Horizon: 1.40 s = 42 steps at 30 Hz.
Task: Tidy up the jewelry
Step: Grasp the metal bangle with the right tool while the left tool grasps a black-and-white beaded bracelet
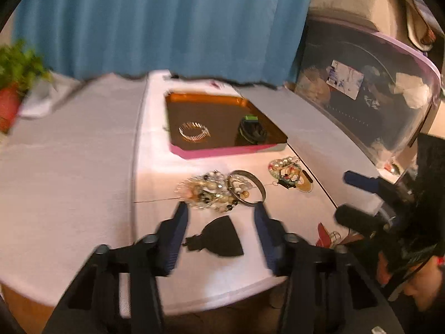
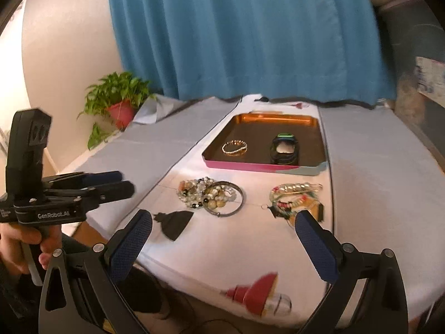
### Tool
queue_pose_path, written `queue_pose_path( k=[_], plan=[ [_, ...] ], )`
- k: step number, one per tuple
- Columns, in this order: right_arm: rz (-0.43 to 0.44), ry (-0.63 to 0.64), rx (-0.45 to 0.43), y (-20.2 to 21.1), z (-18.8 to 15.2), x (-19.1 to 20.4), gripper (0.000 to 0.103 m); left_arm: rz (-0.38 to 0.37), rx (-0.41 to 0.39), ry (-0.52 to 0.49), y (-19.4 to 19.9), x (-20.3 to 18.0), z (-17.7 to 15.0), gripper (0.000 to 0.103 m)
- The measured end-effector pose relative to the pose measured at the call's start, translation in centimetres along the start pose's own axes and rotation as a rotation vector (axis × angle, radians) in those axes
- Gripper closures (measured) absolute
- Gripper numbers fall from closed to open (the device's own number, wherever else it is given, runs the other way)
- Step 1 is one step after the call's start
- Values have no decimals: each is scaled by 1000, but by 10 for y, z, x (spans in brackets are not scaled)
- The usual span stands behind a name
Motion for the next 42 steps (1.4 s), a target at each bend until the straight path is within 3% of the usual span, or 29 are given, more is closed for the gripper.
queue_pose_path(
  k=[1, 2, 6, 9, 13, 17, 20, 23, 24, 25, 26, 29, 33, 38, 42],
  plan=[
    [8, -5, 12, -12, -1, -4, 2, -23, 28, 17, -16, 4, 3, 86],
    [23, -20, 31, -24, -4, -10, 3, -35, 43, 28, -25, 6, 5, 89],
    [54, -56, 95, -53, -13, -23, 16, -51, 67, 39, -56, 16, 7, 90],
    [62, -39, 107, -69, -4, -26, 16, -52, 113, 24, -70, 19, 6, 90],
    [61, -24, 163, -100, 4, -29, 16, 11, 130, -64, -87, 14, 10, 85],
    [69, -17, 240, -126, 4, -32, 16, -23, 141, -28, -96, 21, 15, 87],
    [79, 24, 246, -133, 5, -23, 16, -42, 148, 7, -98, 27, 18, 97],
    [14, 99, 258, -140, 3, -12, 16, -62, 149, 41, -98, 30, 18, 97],
    [-2, 124, 260, -141, 2, -9, 22, -75, 149, 55, -96, 31, 17, 97],
    [-17, 140, 258, -140, 1, -7, 36, -97, 148, 74, -94, 33, 17, 97],
    [-17, 153, 252, -139, 2, -5, 39, -114, 140, 91, -91, 34, 17, 97],
    [-5, 119, 235, -133, 3, -8, 40, -174, 86, 137, -72, 37, 22, 97],
    [-60, 74, 170, -105, -2, -13, 40, -217, 24, 166, -38, 34, 18, 97],
    [-90, 72, 129, -66, -14, -6, 40, -175, 22, 169, -18, 34, -1, 97],
    [-115, 87, 171, -60, -28, -3, 40, -29, 79, 89, -25, 36, -20, 97]
  ],
)
Point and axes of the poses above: each gripper's, at about its wrist camera, not at the fingertips, and y roughly against the way its jaws point, x to its left, z to its top, the point moved 3 cm from there along -y, roughly the way its jaws point, and after that the axes turned 4 degrees about z, right-handed, at the moved point
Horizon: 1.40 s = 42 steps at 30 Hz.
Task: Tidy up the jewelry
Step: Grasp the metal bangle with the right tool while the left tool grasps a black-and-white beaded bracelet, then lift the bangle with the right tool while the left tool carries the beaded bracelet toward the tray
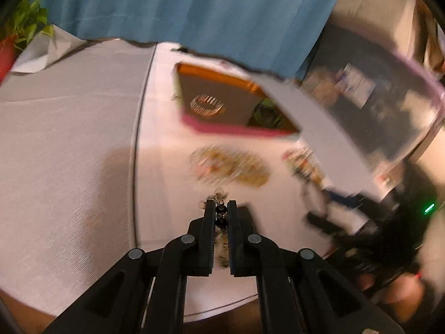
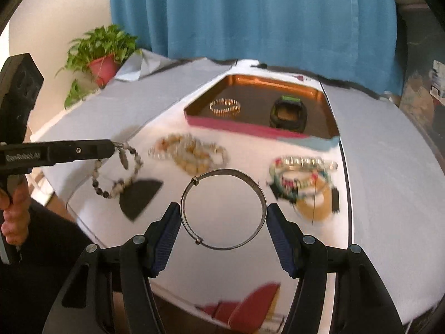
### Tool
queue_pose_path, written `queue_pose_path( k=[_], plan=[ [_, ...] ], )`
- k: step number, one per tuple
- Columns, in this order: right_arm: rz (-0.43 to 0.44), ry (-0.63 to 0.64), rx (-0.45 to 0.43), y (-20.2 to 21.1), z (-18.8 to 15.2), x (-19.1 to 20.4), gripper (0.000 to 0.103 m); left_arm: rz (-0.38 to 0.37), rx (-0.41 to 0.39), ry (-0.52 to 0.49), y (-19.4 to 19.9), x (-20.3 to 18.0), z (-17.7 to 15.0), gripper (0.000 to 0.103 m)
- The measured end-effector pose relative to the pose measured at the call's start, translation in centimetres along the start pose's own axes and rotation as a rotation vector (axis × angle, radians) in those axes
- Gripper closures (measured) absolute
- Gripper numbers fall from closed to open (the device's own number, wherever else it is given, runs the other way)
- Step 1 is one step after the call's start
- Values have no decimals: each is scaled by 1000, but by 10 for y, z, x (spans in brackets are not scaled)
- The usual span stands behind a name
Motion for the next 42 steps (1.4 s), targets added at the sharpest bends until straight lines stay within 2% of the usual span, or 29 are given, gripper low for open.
queue_pose_path(
  k=[1, 4, 9, 13, 23, 26, 28, 30, 32, 34, 36, 39, 42],
  plan=[
    [-1, 1, 5, 0, -2, 0, 40, 43, 12, -20, -4, 1, -5, 97],
    [7, -4, 20, -3, -6, -1, 39, 92, 52, -62, -13, 1, -16, 97],
    [-3, -39, 26, -15, -9, -5, 38, 172, 30, -148, -13, -7, -21, 93],
    [-48, 18, 21, -19, -10, 3, 30, 224, 3, -152, -16, -5, -21, 90],
    [-41, 16, 8, -19, -12, 2, 27, 205, -14, -100, -22, 3, -10, 90],
    [-39, 14, 10, -20, -12, 2, 27, 181, -9, -95, -25, 3, -6, 87],
    [-38, 9, 8, -20, -12, 3, 26, 130, 1, -91, -28, 0, -3, 70],
    [-38, 14, 6, -22, -12, 4, 25, 101, 7, -102, -31, -6, -1, 60],
    [-39, 18, 7, -23, -11, 5, 25, 134, 13, -147, -35, -14, -1, 64],
    [-44, 20, 12, -23, -10, 5, 30, 188, 17, -180, -38, -16, 1, 91],
    [-45, 23, 6, -22, -9, 6, 40, 154, 29, -125, -37, -9, 3, 96],
    [-45, 24, 13, -21, -8, 7, 40, 88, 45, -50, -35, 2, 4, 97],
    [-46, 20, 14, -21, -8, 7, 40, 94, 47, -58, -33, 0, 3, 97]
  ],
)
Point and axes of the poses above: each gripper's, at about its wrist camera, not at the fingertips, and y roughly against the way its jaws point, x to its left, z to its top, the point moved 3 cm from there along -y, roughly the way its jaws point, and after that the axes turned 4 degrees about z, right-handed, at the moved point
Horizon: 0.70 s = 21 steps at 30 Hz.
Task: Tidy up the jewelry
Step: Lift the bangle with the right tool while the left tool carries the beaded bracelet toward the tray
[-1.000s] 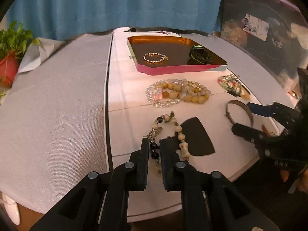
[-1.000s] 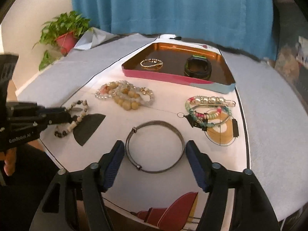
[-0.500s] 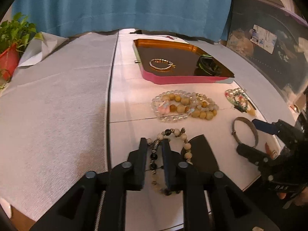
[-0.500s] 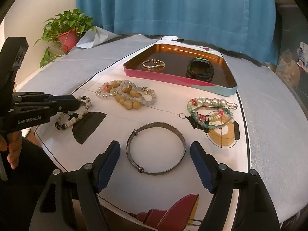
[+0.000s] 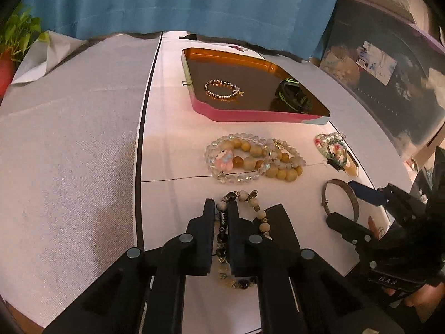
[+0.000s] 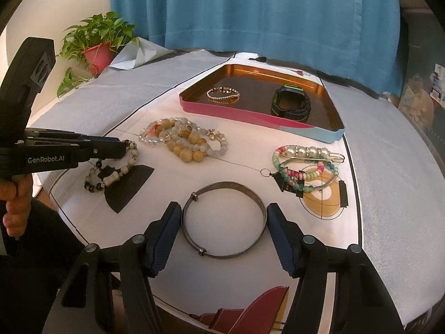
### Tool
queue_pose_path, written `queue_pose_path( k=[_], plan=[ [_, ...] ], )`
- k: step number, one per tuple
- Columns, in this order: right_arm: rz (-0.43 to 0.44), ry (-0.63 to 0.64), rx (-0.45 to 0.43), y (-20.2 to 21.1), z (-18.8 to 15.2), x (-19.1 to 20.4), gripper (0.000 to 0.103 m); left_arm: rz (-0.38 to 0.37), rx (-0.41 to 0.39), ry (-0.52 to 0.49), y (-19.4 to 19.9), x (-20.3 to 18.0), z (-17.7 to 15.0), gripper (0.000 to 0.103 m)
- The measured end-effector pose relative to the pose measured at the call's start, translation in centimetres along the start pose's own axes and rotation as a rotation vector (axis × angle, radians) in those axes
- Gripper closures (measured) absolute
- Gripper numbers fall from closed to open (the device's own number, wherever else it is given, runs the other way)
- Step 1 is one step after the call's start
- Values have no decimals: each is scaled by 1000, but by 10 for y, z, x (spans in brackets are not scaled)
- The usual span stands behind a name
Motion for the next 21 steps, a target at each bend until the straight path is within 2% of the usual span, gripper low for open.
queue_pose_path(
  k=[4, 10, 13, 21],
  plan=[
    [5, -11, 6, 2, 0, 1, 40, 32, -1, 4, 4, -2, -2, 97],
    [13, -28, -13, 16, 5, 4, 40, -1, -21, 105, 21, 2, 4, 97],
    [6, -40, -34, 29, 11, 2, 40, -45, -28, 153, 31, 0, 8, 97],
    [1, -120, -95, 73, 19, -5, 40, -104, -91, 174, 77, -13, 16, 97]
  ],
)
Point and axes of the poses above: each gripper's, at about its wrist camera, not at the fingertips, and y roughly against the way its jaws point, x to its left, z to its top, the point moved 3 cm from there along -y, roughly the way its jaws point, and after that the axes turned 4 degrees about z, right-handed, at the moved point
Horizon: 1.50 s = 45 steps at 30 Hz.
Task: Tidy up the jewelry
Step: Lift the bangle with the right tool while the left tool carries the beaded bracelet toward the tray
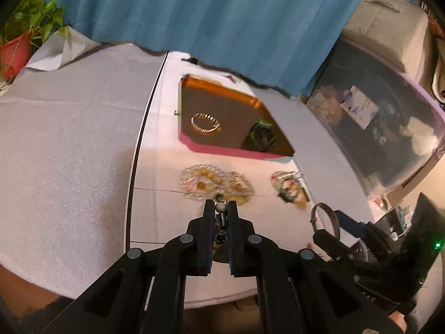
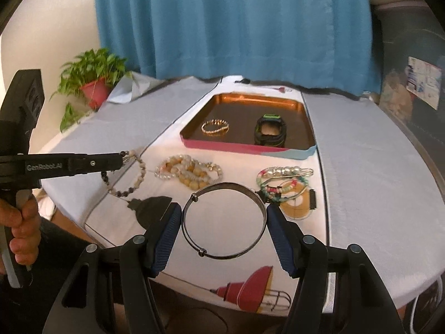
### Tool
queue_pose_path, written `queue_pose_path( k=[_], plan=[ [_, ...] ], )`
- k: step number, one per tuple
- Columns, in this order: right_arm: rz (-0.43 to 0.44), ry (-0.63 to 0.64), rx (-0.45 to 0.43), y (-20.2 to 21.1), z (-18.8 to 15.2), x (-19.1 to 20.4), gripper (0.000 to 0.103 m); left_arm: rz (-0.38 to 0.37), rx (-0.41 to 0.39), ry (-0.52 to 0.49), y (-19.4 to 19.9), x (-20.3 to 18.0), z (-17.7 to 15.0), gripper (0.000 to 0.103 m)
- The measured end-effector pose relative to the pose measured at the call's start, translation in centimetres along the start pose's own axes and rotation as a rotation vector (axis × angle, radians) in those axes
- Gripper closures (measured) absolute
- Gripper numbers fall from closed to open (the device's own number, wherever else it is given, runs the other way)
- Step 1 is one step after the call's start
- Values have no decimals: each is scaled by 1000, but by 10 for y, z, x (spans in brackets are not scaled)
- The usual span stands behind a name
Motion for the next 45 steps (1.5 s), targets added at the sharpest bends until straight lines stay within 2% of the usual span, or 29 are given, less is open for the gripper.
queue_pose_path(
  k=[3, 7, 13, 17, 23, 28, 31, 40, 43, 45],
  plan=[
    [21, -34, -21, 17, 4, -2, 40, -1, -29, -18, 19, -12, 4, 97],
    [26, -26, -61, 42, 16, 2, 40, -47, -102, -17, 52, -31, 16, 97],
    [3, -1, -129, 80, 48, 8, 40, -84, -201, -110, 94, -73, 40, 97],
    [-1, 15, -167, 96, 70, 10, 40, -81, -232, -171, 99, -93, 52, 97],
    [4, 44, -213, 106, 99, 11, 40, -128, -230, -151, 87, -98, 66, 98],
    [-4, 65, -229, 92, 117, 11, 40, -131, -222, -153, 68, -97, 82, 98],
    [-16, 75, -233, 80, 125, 5, 40, -132, -252, -125, 61, -86, 92, 98],
    [-92, 55, -252, 24, 151, -37, 40, -118, -259, -33, 12, -54, 124, 98],
    [-87, 17, -250, -2, 159, -54, 40, -155, -259, 15, -2, -44, 134, 98],
    [-88, 12, -240, -18, 164, -60, 40, -214, -261, 64, -8, -39, 143, 98]
  ],
)
Point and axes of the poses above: each gripper's, at about its wrist camera, not at the fingertips, and y roughly against the way its jaws point, x to its left, z to its top, the point moved 3 cm from there along -y, roughly the way its jaws point, and after that the axes turned 4 degrees about z, right-handed, at the moved point
